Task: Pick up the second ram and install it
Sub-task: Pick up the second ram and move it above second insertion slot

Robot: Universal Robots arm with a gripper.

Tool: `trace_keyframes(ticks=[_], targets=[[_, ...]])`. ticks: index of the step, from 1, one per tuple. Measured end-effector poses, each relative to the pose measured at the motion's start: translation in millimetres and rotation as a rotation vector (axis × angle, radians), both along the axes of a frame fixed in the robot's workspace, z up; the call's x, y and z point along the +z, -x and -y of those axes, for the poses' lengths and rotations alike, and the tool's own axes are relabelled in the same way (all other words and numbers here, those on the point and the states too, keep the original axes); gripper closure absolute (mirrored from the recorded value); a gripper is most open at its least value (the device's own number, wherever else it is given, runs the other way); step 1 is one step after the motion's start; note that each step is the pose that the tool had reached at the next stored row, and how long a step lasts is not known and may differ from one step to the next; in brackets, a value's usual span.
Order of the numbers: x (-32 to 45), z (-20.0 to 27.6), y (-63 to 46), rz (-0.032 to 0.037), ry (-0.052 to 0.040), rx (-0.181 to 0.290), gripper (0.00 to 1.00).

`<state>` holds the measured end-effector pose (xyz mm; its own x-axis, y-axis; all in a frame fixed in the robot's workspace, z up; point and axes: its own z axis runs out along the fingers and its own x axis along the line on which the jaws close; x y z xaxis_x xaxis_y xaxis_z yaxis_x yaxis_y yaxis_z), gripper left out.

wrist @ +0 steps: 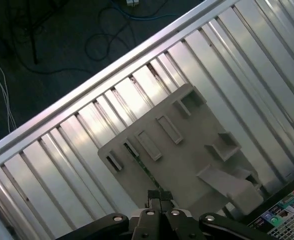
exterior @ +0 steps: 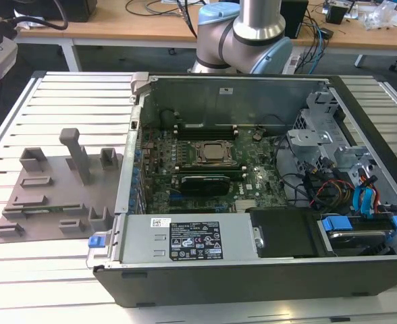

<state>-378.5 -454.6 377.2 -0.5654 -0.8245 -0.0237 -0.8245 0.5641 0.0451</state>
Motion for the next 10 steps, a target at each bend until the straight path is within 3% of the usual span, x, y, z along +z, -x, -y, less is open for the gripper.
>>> trace_keyframes(ticks=[2,10], targets=[[0.0,0.0,0.0,-0.0001,0.0000,0.019,0.90],[0.0,0.0,0.0,0.0000,0.0000,0.167,0.90]])
